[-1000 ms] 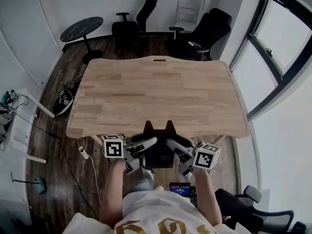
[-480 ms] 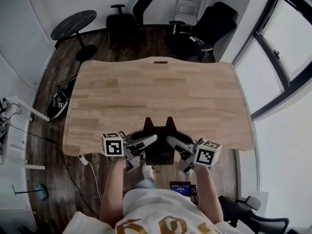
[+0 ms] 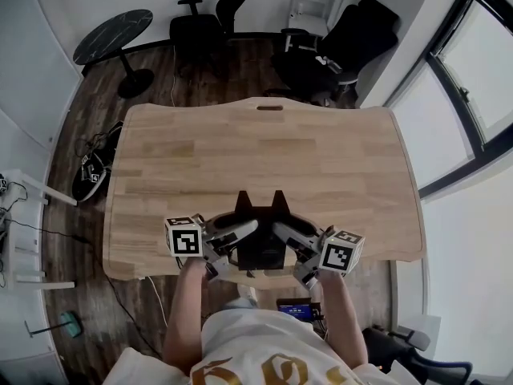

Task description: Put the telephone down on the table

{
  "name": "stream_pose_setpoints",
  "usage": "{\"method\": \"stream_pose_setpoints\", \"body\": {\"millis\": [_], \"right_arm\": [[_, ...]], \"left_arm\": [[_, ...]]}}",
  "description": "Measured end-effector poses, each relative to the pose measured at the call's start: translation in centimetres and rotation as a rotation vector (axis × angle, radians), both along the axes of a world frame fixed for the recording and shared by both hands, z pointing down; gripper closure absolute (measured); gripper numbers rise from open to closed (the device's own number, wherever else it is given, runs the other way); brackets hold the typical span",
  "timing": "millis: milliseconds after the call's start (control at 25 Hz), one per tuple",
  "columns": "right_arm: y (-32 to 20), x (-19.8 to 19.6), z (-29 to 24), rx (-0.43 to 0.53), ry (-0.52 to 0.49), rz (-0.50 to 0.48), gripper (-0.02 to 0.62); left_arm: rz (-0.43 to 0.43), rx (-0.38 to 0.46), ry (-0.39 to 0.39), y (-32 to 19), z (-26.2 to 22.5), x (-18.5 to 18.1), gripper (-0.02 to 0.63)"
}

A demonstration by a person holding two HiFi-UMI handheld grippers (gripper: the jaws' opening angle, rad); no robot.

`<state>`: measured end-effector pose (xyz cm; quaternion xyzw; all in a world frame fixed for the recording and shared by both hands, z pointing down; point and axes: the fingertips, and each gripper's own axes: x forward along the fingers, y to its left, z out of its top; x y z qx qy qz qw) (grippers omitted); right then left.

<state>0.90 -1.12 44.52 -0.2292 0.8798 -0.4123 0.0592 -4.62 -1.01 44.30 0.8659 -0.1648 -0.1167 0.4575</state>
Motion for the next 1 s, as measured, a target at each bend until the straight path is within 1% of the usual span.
{"method": "stream_pose_setpoints", "body": {"millis": [200, 320, 480, 720, 1000], "right_arm": [[-1.7, 0.1, 0.0, 0.012, 0.011, 0.023, 0.402], [-1.9, 0.6, -0.1, 0.009, 0.026, 0.045, 0.402], [-1.9, 1.4, -0.4, 0.015, 0.021, 0.067, 0.402], [-2.5, 1.7, -0.4, 0.025, 0.016, 0.066, 0.402], [-3.8, 1.2, -0.5, 0.037, 0.003, 0.043, 0.402]], "left_arm": [[0.021, 0.008, 0.012, -1.8, 0.3, 0.0, 0.405], [0.039, 0.001, 0.023, -2.1, 0.2, 0.5, 0.405], [0.053, 0.002, 0.026, -2.2, -0.1, 1.3, 0.405], [0.046, 0.006, 0.019, -2.7, -0.2, 1.6, 0.405], [0.02, 0.019, 0.007, -3.8, -0.3, 1.1, 0.405]]}}
